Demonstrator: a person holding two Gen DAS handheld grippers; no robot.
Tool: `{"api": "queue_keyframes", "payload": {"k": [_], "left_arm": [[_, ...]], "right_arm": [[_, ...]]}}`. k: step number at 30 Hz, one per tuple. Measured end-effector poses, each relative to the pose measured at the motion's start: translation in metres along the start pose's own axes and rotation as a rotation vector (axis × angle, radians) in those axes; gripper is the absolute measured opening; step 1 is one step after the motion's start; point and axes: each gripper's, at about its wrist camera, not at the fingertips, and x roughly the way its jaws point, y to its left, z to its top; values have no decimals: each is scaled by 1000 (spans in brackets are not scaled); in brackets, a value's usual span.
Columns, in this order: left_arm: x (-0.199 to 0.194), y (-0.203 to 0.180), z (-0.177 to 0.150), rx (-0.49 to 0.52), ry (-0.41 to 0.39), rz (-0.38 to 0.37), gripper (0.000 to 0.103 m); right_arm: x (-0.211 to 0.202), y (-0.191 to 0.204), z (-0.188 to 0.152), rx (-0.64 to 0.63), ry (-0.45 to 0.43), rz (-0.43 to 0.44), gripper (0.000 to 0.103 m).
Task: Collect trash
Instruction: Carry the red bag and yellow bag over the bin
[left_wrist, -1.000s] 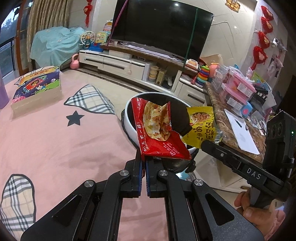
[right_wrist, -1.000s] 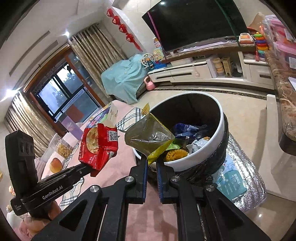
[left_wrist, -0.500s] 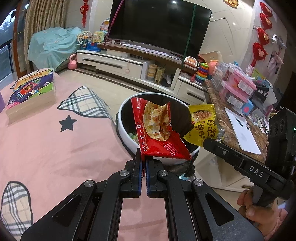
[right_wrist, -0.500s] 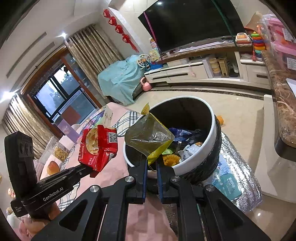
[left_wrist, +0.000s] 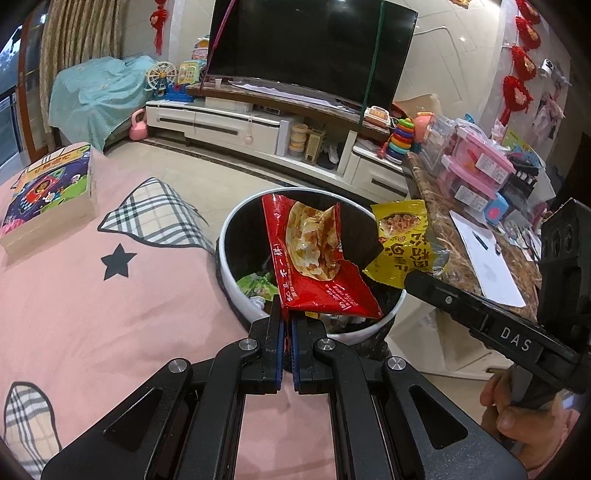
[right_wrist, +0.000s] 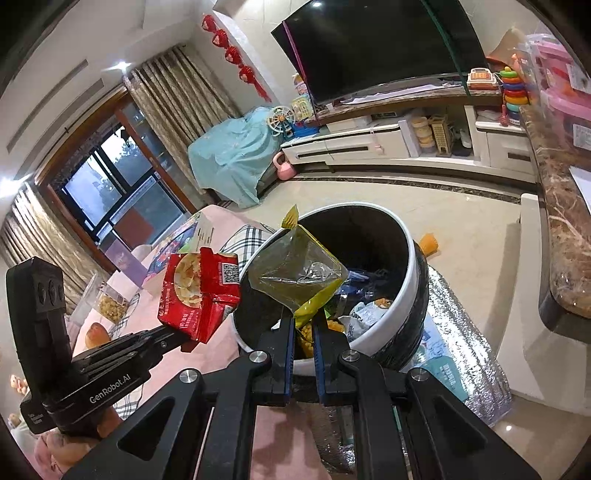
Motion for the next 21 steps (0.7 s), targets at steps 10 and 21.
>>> {"api": "queue_keyframes", "payload": {"k": [10,21], "left_arm": [[12,-7,10,25,7,9,2],[22,-5,13,27,23,22,2]], "right_arm": [[10,1,9,-13,20,-15,9],[19,0,16,-19,40,-26,9]]}}
